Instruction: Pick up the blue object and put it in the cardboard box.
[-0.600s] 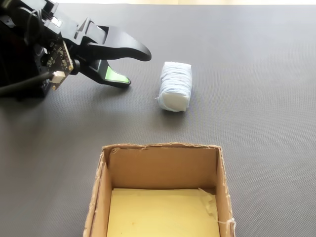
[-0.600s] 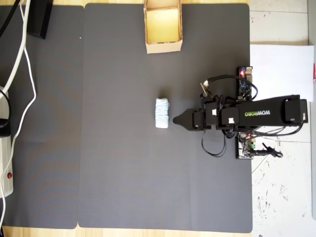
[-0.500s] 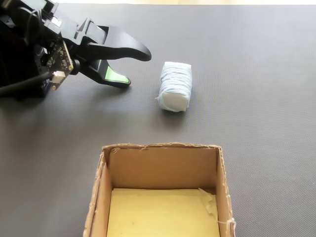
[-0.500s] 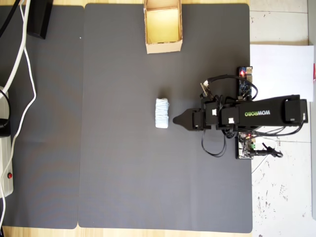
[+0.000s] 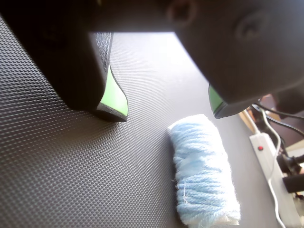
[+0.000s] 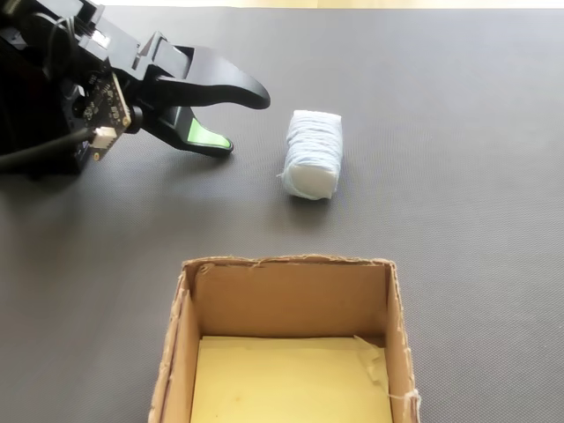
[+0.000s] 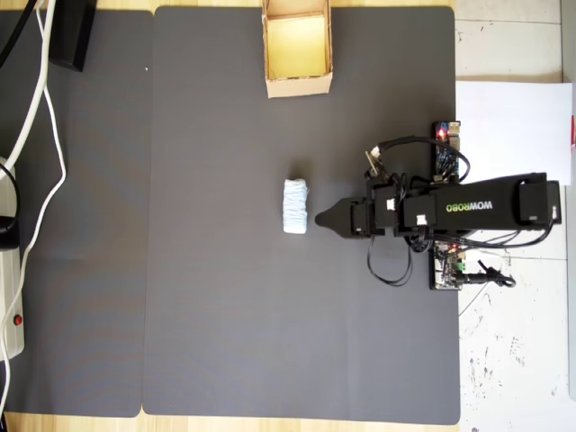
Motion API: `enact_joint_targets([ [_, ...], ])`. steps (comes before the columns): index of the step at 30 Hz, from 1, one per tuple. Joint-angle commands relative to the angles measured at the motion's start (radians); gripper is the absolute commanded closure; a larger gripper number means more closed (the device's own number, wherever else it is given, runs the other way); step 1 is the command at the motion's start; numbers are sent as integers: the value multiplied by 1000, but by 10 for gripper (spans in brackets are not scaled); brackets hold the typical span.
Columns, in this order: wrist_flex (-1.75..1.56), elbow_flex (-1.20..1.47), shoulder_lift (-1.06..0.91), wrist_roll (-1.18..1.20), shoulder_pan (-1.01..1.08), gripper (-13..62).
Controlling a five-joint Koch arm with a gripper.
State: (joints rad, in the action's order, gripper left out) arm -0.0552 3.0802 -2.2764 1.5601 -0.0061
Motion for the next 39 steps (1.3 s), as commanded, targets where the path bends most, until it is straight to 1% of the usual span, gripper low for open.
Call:
enact_joint_targets([
  [1,89,38,-86,26,11,153],
  [34,95,38,-87,41,8,153],
  [39,57,38,-87,63,2,153],
])
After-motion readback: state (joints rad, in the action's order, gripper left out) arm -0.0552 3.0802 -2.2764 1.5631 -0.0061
